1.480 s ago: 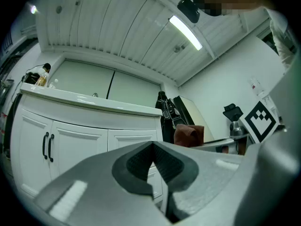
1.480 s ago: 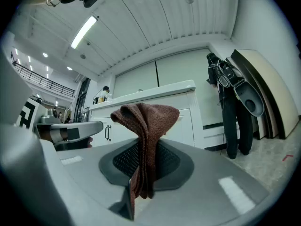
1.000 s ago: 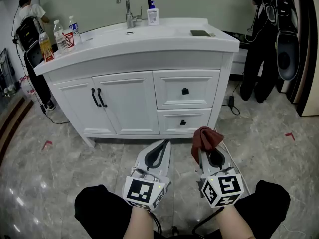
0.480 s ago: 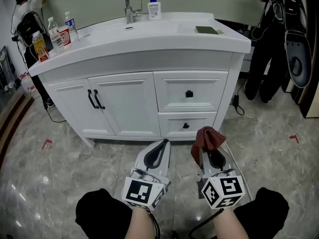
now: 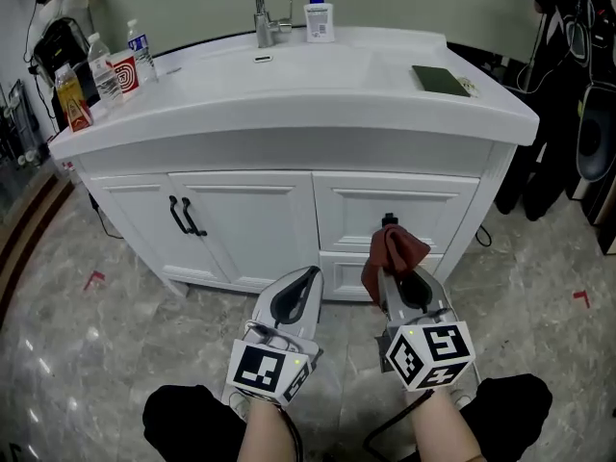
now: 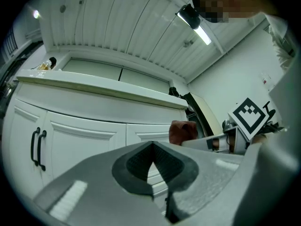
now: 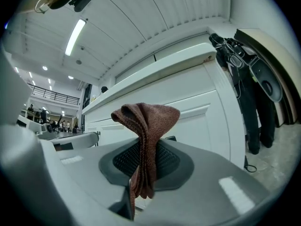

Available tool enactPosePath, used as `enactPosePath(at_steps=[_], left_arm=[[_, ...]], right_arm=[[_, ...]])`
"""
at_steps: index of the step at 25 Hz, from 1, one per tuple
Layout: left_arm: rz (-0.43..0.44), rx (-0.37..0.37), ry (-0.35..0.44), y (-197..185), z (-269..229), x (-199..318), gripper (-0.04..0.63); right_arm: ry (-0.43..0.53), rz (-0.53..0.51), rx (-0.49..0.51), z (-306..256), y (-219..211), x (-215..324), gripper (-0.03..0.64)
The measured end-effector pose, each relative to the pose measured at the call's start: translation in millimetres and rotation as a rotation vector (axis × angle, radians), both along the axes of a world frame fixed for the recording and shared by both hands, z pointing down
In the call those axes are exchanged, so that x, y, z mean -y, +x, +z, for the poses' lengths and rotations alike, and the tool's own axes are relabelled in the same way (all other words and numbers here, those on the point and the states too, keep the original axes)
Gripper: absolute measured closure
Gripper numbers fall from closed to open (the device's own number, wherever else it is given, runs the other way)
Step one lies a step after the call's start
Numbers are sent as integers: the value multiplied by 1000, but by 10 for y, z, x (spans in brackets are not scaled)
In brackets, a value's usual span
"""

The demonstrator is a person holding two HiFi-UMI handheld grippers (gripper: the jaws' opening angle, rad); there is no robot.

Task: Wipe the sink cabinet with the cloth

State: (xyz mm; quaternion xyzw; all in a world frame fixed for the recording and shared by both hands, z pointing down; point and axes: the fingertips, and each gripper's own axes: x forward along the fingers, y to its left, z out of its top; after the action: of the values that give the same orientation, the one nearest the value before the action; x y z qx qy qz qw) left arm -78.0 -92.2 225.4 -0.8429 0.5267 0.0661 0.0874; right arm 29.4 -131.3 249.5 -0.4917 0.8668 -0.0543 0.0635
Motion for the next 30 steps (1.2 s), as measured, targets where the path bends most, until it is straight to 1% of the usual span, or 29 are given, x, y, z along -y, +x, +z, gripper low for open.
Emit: enactPosePath(at_steps=[4, 7, 10, 14, 17, 21, 26, 30], left_arm=[[-16, 28, 3, -125, -3, 284, 595], [-20, 16, 15, -248, -43, 455, 595], [-25, -9, 12, -390, -68, 588, 595], [-27, -1, 8, -497, -70, 695, 595], [-16, 8, 8, -491, -64, 720, 595], [6, 3, 6, -409, -34, 718, 595], [35, 3, -8, -233, 34, 722, 595], [67, -4, -11, -50, 34, 742, 595]], right_arm=[[19, -60, 7, -115, -274, 339, 526], [43, -105, -4, -228, -517, 508, 526], [68, -142, -39, -324, -773, 627, 526], [71, -151, -90, -340, -973, 759, 526], [56, -115, -91, -308, -893, 847, 525], [24, -62, -70, -271, -592, 968, 525], [24, -16, -102, -259, -303, 1000, 523], [14, 20, -97, -261, -65, 1010, 522]])
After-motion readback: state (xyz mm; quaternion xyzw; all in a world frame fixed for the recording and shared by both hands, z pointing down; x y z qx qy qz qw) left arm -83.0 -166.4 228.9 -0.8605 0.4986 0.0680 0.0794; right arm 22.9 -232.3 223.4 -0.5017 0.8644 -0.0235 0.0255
